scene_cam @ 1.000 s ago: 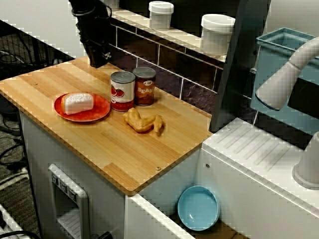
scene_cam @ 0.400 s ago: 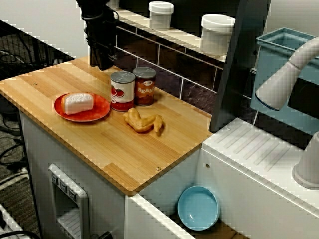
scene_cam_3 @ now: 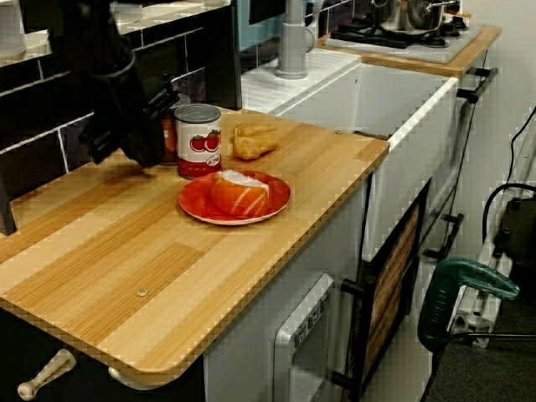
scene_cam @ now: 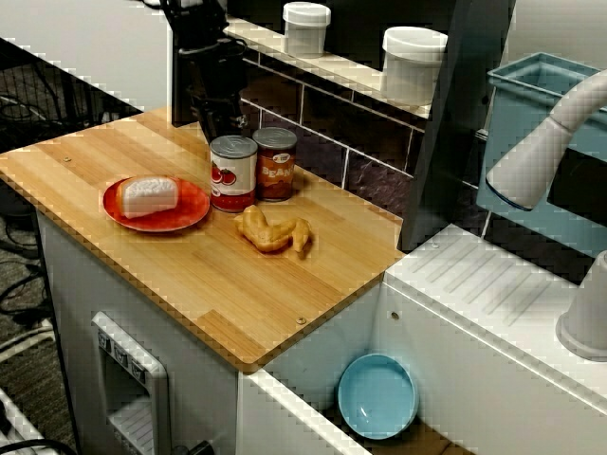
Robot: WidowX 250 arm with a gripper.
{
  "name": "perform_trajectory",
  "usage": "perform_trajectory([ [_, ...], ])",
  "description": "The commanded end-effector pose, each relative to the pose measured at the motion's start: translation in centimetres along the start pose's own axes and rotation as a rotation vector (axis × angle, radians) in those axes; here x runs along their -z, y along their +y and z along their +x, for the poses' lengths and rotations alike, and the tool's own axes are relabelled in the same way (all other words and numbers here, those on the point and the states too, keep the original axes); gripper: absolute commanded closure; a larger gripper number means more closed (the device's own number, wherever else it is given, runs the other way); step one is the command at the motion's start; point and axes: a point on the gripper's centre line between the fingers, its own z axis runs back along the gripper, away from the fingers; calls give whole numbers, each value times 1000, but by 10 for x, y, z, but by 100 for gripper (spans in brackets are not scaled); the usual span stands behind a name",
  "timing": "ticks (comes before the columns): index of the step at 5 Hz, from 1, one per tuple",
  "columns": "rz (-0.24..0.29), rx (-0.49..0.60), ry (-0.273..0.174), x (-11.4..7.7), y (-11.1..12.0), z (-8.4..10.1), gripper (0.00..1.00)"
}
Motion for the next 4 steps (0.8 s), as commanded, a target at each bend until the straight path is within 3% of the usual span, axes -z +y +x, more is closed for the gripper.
perform_trajectory([
  [1, -234, -5, 8, -30, -11, 1, 100],
  [4, -311, -7, 34, -30, -22, -9, 100],
])
